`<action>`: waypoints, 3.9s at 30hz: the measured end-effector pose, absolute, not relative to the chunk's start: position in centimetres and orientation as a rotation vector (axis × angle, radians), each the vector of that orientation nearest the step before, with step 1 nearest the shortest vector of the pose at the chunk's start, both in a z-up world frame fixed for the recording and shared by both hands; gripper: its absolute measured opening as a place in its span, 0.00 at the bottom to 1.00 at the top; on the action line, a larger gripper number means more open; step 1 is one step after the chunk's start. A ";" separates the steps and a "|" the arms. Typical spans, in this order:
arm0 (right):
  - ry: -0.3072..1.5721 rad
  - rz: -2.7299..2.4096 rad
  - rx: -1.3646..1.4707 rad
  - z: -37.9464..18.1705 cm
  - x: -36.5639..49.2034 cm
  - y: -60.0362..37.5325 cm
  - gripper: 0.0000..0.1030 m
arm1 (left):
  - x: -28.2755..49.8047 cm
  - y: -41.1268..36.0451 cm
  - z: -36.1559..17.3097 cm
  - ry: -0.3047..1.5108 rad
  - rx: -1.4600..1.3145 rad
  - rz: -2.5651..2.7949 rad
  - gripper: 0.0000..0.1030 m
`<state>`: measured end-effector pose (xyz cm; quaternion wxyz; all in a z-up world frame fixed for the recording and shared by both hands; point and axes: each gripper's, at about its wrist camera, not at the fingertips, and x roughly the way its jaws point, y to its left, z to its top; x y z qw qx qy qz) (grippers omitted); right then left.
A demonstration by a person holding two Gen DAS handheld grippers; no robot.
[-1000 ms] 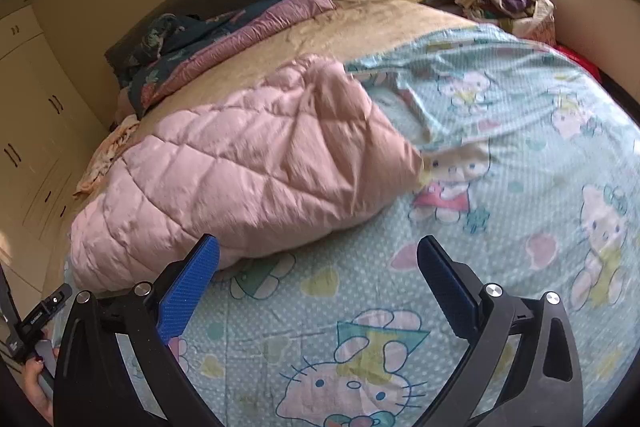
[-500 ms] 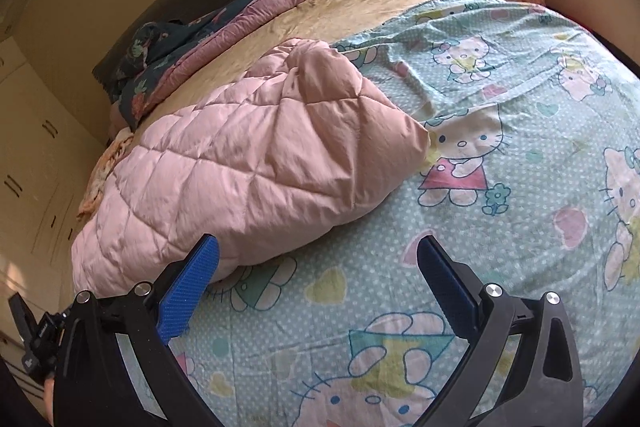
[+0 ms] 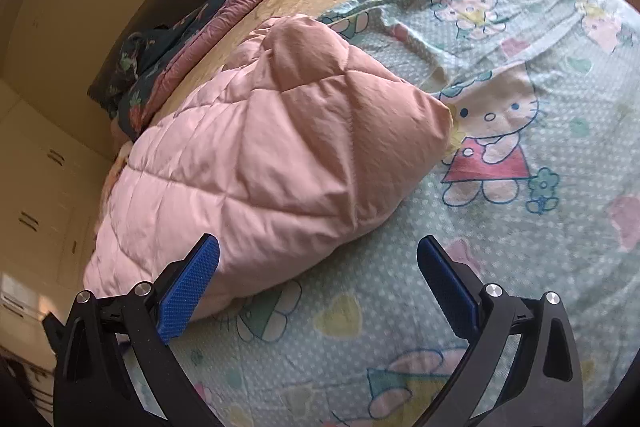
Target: Fold large clothes
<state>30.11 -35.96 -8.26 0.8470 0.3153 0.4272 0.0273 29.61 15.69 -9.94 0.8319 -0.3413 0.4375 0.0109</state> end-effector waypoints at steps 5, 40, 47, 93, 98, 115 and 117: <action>0.901 0.068 0.707 -9.1 31.3 -36.3 0.96 | 30.7 15.7 -10.6 0.929 -0.716 0.023 0.92; 0.794 0.183 0.729 -10.5 35.6 -35.2 0.64 | 34.0 17.4 -13.0 0.800 -0.792 -0.016 0.83; 0.760 0.184 0.562 -8.6 35.6 -33.5 0.45 | 33.6 15.6 -10.2 0.769 -0.615 -0.011 0.53; 0.716 0.199 0.104 -1.9 20.2 -29.2 0.32 | 19.1 13.0 -5.0 0.779 -0.385 0.001 0.40; 0.779 0.192 0.242 -3.9 19.1 -30.8 0.44 | 17.7 13.6 -6.5 0.801 -0.412 0.015 0.50; 0.746 0.151 0.262 -0.9 10.1 -31.6 0.95 | 10.7 14.4 -5.4 0.810 -0.406 0.049 0.91; 0.717 0.163 0.251 0.4 8.7 -31.2 0.96 | 9.4 14.3 -4.4 0.781 -0.393 0.040 0.91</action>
